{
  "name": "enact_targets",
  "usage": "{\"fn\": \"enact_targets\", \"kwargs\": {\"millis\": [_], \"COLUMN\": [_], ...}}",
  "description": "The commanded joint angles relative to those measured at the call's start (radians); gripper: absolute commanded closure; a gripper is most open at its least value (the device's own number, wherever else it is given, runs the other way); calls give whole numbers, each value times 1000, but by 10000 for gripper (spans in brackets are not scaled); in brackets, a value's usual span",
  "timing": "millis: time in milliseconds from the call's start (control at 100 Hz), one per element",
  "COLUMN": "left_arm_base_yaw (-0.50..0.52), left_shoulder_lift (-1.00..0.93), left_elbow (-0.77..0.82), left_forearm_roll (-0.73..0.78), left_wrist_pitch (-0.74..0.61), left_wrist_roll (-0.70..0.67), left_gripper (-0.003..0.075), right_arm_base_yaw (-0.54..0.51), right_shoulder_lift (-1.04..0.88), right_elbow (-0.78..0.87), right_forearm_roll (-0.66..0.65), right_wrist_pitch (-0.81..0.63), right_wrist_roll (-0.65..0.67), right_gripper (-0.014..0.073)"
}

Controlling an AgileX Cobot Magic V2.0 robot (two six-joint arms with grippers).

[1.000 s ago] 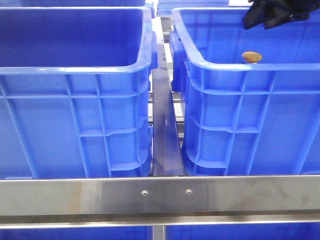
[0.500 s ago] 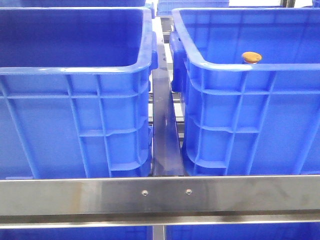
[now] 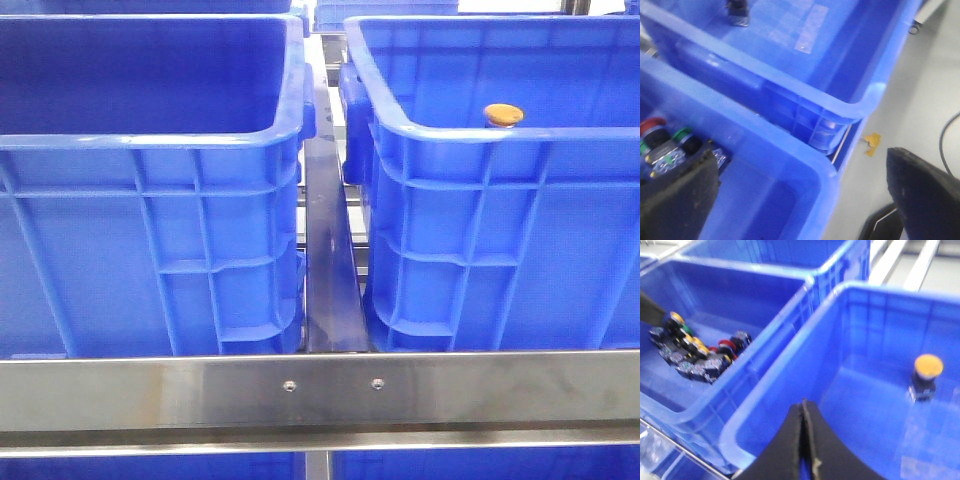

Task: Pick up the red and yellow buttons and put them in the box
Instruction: 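Raise the right gripper out of the bin, then lower the left gripper into the button bin toward a red button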

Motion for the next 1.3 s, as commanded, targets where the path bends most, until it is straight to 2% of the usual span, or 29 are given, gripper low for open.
{"fn": "enact_targets", "kwargs": {"millis": [0,160,310,430,770,910,1150,1290], "left_arm_base_yaw": [1,1,1,2,16,82,221,264], "left_shoulder_lift": [-29,-29,-15,38,276,349,421,466], "left_elbow": [-27,-27,-27,-47,-226,-295,-339,-339], "left_forearm_roll": [56,342,625,701,811,754,584,435], "left_wrist_pitch": [-89,-146,-137,-60,167,231,232,232], "left_wrist_roll": [-124,-467,-793,-945,-1130,-1130,-1123,-1033], "left_gripper": [82,82,82,82,82,82,82,82], "right_arm_base_yaw": [-3,-3,-3,-3,-3,-3,-3,-3], "right_shoulder_lift": [-58,-86,-86,-86,-86,-86,-86,-86], "right_elbow": [-9,-8,-8,-8,-8,-8,-8,-8], "right_forearm_roll": [43,43,43,43,43,43,43,43], "right_wrist_pitch": [-30,-25,-25,-25,-25,-25,-25,-25], "right_wrist_roll": [-6,-6,-6,-6,-6,-6,-6,-6], "right_gripper": [658,658,658,658,658,658,658,658]}}
